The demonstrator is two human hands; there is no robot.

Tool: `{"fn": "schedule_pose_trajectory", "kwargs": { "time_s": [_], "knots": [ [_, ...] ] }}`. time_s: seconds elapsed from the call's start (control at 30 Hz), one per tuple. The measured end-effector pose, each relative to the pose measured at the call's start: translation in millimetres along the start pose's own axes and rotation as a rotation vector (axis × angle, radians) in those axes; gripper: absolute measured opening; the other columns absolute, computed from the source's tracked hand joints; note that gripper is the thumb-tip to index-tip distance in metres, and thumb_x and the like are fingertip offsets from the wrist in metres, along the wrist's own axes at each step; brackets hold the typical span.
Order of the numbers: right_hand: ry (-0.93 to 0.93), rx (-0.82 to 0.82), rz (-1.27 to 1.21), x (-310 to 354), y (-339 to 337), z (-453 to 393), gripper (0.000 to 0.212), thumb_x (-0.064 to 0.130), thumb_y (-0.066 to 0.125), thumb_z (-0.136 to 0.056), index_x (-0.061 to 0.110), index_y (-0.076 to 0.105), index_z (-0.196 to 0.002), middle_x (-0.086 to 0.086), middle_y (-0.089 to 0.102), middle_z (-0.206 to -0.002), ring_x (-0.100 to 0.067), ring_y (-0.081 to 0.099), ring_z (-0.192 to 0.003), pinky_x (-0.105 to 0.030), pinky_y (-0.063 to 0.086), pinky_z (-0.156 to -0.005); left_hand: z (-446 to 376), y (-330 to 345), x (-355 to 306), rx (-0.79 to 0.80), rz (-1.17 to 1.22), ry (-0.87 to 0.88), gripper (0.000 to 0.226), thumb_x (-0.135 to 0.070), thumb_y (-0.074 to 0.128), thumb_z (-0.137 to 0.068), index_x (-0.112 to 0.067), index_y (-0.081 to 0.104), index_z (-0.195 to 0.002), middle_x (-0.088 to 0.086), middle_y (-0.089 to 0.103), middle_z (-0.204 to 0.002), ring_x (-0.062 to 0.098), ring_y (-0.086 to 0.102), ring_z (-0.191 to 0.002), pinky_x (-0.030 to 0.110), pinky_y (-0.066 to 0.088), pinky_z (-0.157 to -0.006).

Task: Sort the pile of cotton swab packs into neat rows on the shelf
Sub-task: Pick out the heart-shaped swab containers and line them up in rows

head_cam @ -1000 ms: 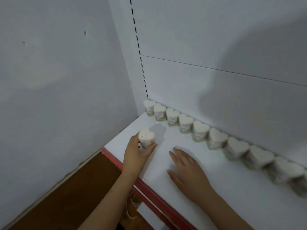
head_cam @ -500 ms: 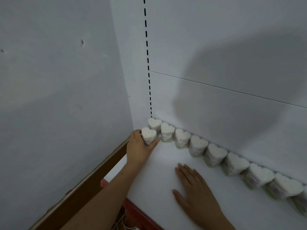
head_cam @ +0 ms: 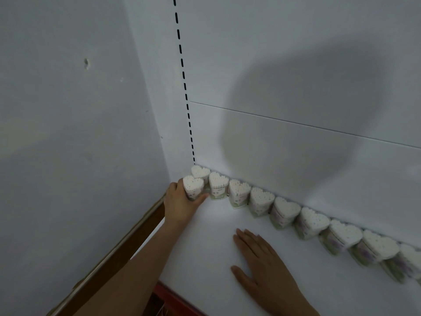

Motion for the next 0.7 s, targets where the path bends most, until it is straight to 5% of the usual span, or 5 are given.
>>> {"fn": "schedule_pose_trajectory", "kwargs": {
  "time_s": [0.4,0.6,0.7],
  "knots": [
    [0.025,0.01,-0.054,0,-3,1,0.064,0.058,0.041,-0.097,0.023,0.04,-0.15,0.011,0.031,-0.158,-0.005,0.027,-0.146,-0.028,0.017,-0.118,-1,4,5,0.091,0.0,-0.034,0.074,-0.057,0.083,-0.07,-0.024,0.055,-0.131,0.007,0.056,-0.115,0.03,0.05,-0.114,0.039,0.042,-0.096],
    [0.078,-0.006,-0.128,-1,-12,1,0.06,0.055,0.043,-0.095,0.022,0.049,-0.144,0.011,0.042,-0.152,-0.006,0.035,-0.141,-0.024,0.022,-0.117,13,-1,11,0.191,-0.098,-0.15,0.119,-0.054,0.087,-0.065,-0.015,0.022,-0.156,0.018,0.033,-0.144,0.039,0.032,-0.136,0.048,0.028,-0.114],
    [0.198,-0.044,-0.292,-10,-26,5,0.061,0.059,0.036,-0.093,0.026,0.048,-0.143,0.021,0.042,-0.142,0.005,0.036,-0.133,-0.021,0.032,-0.114,53,-28,2,0.05,-0.144,-0.152,0.102,-0.045,0.088,-0.069,-0.009,0.035,-0.147,0.021,0.038,-0.138,0.041,0.036,-0.129,0.05,0.033,-0.106]
  ]
}}
Point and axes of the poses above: each hand's wrist, its own z-axis away from the middle knuckle, its own y-axis out of the palm, x = y × z, the point moved 9 cm from there along -z, towards the middle knuckle
